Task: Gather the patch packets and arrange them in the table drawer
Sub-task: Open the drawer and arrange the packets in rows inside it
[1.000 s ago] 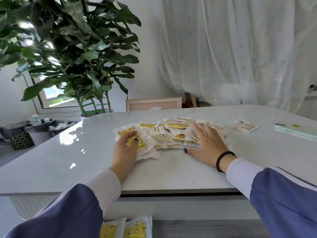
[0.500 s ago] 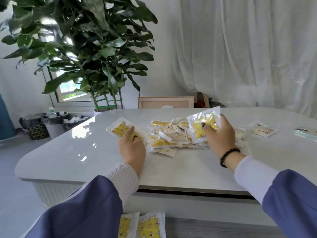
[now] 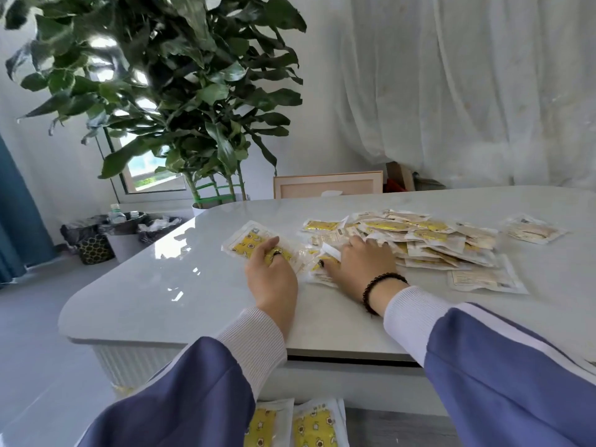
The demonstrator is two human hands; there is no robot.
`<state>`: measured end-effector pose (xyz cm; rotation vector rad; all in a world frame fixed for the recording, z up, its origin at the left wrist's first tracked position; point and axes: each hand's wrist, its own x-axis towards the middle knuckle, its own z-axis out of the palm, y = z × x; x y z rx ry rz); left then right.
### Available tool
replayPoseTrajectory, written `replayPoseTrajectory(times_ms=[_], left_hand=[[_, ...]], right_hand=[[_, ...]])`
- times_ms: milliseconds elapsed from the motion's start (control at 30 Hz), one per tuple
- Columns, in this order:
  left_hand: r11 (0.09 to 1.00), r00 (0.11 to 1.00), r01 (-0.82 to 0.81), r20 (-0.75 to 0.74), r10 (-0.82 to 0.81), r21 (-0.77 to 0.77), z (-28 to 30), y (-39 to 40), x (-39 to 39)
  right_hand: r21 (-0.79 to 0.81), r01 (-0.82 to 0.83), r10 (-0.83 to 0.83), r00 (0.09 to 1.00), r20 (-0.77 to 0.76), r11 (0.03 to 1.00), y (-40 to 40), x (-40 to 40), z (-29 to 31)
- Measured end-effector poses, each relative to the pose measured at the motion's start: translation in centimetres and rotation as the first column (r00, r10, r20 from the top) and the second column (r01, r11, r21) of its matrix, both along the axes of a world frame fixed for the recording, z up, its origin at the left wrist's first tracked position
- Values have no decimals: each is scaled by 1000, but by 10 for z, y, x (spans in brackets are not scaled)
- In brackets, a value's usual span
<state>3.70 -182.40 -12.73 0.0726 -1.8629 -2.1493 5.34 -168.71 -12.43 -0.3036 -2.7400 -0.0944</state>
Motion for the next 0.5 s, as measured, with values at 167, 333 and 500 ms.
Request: replayPoseTrajectory(times_ms=[167, 333, 500], left_hand=[[1000, 1000, 20, -12, -20, -18, 1, 0, 4], [990, 994, 110, 8, -110, -86, 3, 4, 5], [881, 928, 338, -38, -370, -333, 1, 11, 11]], right_hand=[[-130, -206, 126, 881, -456, 970, 17, 7, -3], [-366, -487, 54, 655, -753, 793, 36, 35, 3], [-592, -551, -56, 703, -709, 589, 38, 55, 7]])
